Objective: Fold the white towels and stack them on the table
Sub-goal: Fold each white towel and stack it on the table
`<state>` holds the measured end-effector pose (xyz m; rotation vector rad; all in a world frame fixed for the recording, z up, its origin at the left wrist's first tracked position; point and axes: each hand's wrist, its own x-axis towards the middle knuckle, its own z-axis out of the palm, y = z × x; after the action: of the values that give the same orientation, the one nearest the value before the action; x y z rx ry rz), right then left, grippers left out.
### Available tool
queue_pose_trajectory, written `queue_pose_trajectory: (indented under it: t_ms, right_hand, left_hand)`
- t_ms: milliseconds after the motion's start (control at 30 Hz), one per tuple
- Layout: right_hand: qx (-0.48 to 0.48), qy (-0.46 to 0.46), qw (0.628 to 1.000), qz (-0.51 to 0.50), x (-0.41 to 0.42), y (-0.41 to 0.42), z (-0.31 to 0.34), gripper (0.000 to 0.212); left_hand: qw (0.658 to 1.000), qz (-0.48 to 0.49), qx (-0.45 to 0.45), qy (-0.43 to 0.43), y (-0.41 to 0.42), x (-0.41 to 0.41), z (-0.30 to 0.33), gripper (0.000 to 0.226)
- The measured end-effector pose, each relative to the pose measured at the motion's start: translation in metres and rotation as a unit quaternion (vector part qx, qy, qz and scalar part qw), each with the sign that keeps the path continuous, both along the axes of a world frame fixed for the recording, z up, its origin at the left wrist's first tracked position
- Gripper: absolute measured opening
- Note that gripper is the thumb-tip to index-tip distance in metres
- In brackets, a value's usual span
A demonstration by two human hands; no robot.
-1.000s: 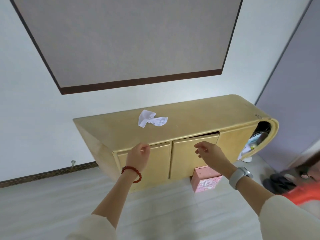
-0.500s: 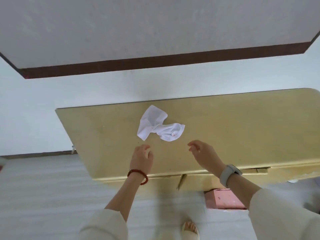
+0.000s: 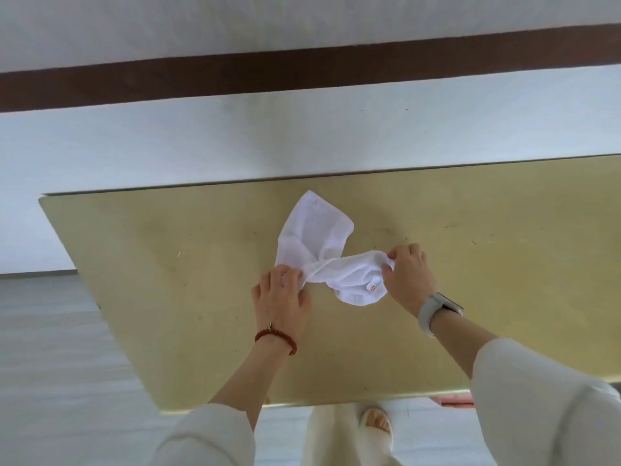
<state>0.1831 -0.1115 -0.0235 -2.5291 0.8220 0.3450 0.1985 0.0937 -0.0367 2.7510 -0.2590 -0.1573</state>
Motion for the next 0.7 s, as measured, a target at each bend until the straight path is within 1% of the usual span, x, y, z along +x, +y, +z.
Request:
queue_pose_trajectory:
  t_ms: [67, 133, 167, 233, 267, 400, 500, 633, 700]
  right_hand:
    - [0.027, 0.019, 0.999, -0.004, 0.002, -0.001, -0.001, 0.017]
    - [0.063, -0.001, 0.998, -0.021, 0.001, -0.007, 0.005, 0.007]
    - [0.074, -0.024, 0.996, -0.033, 0.001, -0.012, 0.011, 0.003]
    - [0.08, -0.09, 0.991, -0.054, 0.005, -0.024, 0.032, 0.005]
    - [0.08, -0.127, 0.987, -0.059, 0.007, -0.03, 0.046, 0.008]
    - [0.095, -0.259, 0.959, -0.059, 0.022, -0.055, 0.106, 0.009]
    - [0.109, -0.352, 0.927, -0.067, 0.029, -0.07, 0.151, 0.012]
    - [0.133, -0.424, 0.892, -0.082, 0.027, -0.088, 0.199, 0.014]
    - [0.142, -0.446, 0.88, -0.081, 0.017, -0.095, 0.213, 0.017]
  left_hand:
    - [1.0, 0.0, -0.024, -0.01, 0.004, 0.01, -0.002, 0.017]
    - [0.998, -0.008, -0.058, -0.023, 0.006, 0.022, 0.005, 0.007]
    - [0.996, -0.016, -0.078, -0.038, 0.007, 0.029, 0.011, 0.014]
    - [0.99, -0.033, -0.114, -0.071, 0.005, 0.044, 0.031, 0.03]
    - [0.988, -0.031, -0.127, -0.083, 0.003, 0.052, 0.043, 0.032]
    - [0.978, -0.011, -0.165, -0.129, -0.019, 0.083, 0.096, 0.014]
    - [0.966, 0.001, -0.209, -0.153, -0.042, 0.1, 0.136, 0.015]
    - [0.939, -0.016, -0.289, -0.187, -0.065, 0.109, 0.182, 0.014]
    - [0.924, -0.037, -0.311, -0.218, -0.071, 0.103, 0.197, 0.014]
